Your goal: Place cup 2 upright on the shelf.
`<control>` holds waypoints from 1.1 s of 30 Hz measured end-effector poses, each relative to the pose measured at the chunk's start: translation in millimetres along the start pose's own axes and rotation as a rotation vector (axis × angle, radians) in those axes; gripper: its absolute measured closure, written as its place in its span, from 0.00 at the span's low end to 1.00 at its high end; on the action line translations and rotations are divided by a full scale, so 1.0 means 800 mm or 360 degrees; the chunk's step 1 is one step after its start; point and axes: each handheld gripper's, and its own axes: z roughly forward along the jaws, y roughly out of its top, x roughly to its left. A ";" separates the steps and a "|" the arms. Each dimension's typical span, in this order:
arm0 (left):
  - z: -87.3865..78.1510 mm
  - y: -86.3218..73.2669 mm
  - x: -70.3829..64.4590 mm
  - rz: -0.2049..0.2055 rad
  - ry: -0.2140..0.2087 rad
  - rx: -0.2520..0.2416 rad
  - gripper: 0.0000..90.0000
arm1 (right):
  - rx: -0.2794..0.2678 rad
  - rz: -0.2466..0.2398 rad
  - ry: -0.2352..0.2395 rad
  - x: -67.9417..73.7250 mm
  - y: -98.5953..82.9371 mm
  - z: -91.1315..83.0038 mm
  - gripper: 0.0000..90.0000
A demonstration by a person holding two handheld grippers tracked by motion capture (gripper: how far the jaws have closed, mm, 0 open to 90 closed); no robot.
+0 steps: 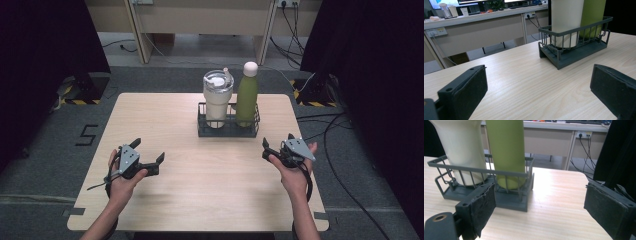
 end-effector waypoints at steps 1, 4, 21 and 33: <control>0.000 0.000 0.000 0.0000 0.0001 0.0000 0.00 | 0.0004 0.0002 -0.0004 -0.002 -0.003 -0.003 0.12; -0.001 0.000 0.000 0.0002 0.0004 0.0001 0.00 | 0.0014 -0.0003 -0.0007 -0.004 -0.007 -0.007 0.12; -0.001 -0.002 0.000 0.0006 0.0006 0.0007 0.00 | 0.0031 -0.0006 -0.0042 -0.006 -0.041 -0.029 0.13; 0.001 -0.002 -0.002 0.0000 -0.0003 -0.0006 0.02 | 0.0030 -0.0006 -0.0045 -0.003 -0.047 -0.035 0.13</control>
